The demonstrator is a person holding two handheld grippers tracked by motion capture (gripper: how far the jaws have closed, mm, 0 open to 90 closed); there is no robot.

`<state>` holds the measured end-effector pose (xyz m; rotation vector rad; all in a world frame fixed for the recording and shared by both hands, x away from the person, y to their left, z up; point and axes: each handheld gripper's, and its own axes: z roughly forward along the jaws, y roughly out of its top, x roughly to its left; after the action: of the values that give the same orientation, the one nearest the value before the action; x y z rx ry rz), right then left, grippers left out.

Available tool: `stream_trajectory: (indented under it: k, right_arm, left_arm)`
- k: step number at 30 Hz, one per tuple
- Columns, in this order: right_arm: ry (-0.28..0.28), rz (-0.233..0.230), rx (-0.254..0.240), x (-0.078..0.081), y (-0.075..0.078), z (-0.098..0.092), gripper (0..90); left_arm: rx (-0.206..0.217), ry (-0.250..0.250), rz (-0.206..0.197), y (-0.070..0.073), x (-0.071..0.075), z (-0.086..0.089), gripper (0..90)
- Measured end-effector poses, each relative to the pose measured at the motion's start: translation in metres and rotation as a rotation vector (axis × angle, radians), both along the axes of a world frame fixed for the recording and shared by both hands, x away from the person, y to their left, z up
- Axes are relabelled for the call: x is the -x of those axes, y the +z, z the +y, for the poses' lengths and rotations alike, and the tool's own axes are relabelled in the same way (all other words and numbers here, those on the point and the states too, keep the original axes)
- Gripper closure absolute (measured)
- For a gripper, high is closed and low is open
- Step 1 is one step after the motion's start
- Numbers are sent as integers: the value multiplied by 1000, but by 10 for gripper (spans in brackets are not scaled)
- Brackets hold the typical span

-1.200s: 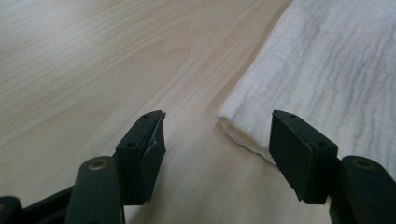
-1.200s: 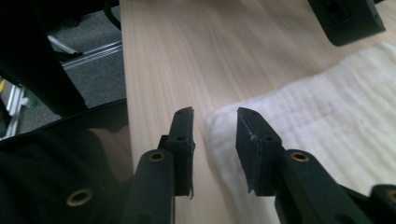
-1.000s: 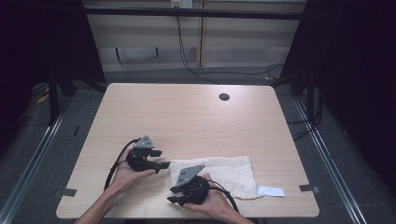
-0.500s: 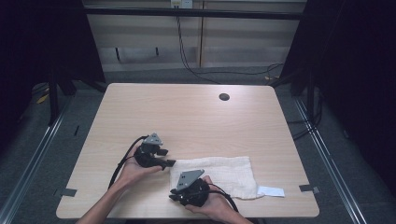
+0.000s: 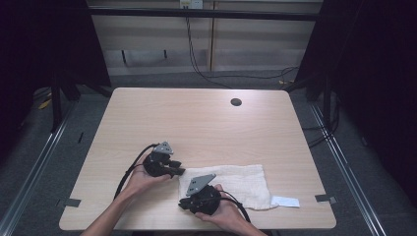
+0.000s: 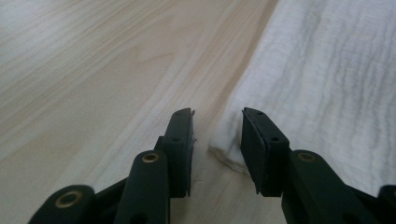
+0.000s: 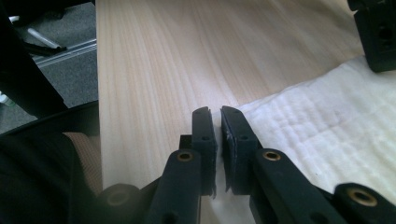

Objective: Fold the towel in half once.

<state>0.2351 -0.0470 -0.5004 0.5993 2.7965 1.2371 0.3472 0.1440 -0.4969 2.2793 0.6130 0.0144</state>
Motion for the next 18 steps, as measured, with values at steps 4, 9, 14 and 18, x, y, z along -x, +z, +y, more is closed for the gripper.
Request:
stream_trajectory:
  k: [4, 9, 14, 18]
  right_arm:
    - [-12, -2, 2, 2, 0, 1, 843]
    - [-24, -2, -3, 3, 0, 1, 843]
    - [-41, 12, 0, 3, 1, 2, 845]
    - [-42, 40, -14, 3, 3, 1, 851]
  left_arm:
    - [-13, -16, -13, 0, 8, -3, 695]
    - [-18, -27, -24, 0, 14, -4, 838]
    - [23, -10, 20, -2, 10, -1, 852]
    - [57, 5, 43, 4, 12, 5, 853]
